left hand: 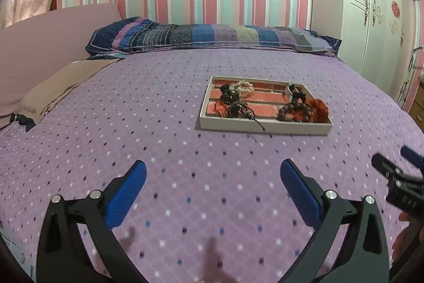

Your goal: Organize jewelry

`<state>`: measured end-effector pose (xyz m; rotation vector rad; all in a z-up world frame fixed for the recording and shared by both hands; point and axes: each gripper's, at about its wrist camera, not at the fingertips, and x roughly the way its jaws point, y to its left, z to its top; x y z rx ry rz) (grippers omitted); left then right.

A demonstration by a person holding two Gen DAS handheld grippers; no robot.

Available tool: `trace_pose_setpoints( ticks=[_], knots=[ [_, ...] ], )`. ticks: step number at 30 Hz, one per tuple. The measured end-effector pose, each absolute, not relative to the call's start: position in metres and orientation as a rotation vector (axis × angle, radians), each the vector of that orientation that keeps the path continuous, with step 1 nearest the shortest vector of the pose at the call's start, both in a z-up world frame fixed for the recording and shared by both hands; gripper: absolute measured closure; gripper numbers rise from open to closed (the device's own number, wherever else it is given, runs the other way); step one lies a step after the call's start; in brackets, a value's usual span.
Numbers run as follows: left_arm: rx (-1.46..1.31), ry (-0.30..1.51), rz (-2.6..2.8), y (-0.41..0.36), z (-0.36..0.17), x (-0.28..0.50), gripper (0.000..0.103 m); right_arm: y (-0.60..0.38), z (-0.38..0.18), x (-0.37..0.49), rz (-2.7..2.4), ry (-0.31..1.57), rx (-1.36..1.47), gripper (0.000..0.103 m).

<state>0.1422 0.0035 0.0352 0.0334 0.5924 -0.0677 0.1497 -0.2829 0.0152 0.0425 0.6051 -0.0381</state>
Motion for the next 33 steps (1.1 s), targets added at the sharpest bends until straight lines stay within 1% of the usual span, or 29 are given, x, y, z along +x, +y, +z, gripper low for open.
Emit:
trace_pose_setpoints(
  ticks=[5, 8, 21, 33],
  knots=[
    [0.057, 0.550, -0.098, -0.013, 0.040, 0.118, 0.004, -0.278, 0.025, 0.126, -0.023, 0.553, 0.027, 0.004],
    [0.071, 0.556, -0.109, -0.017, 0.036, 0.114, 0.004, -0.277, 0.026, 0.118, -0.009, 0.540, 0.015, 0.004],
    [0.035, 0.574, -0.090, -0.015, 0.034, 0.119, 0.004, -0.293, 0.027, 0.116, -0.040, 0.543, 0.074, 0.004],
    [0.038, 0.581, -0.076, -0.012, 0.032, 0.121, 0.004, -0.293, 0.028, 0.116, -0.060, 0.541, 0.069, 0.004]
  ],
)
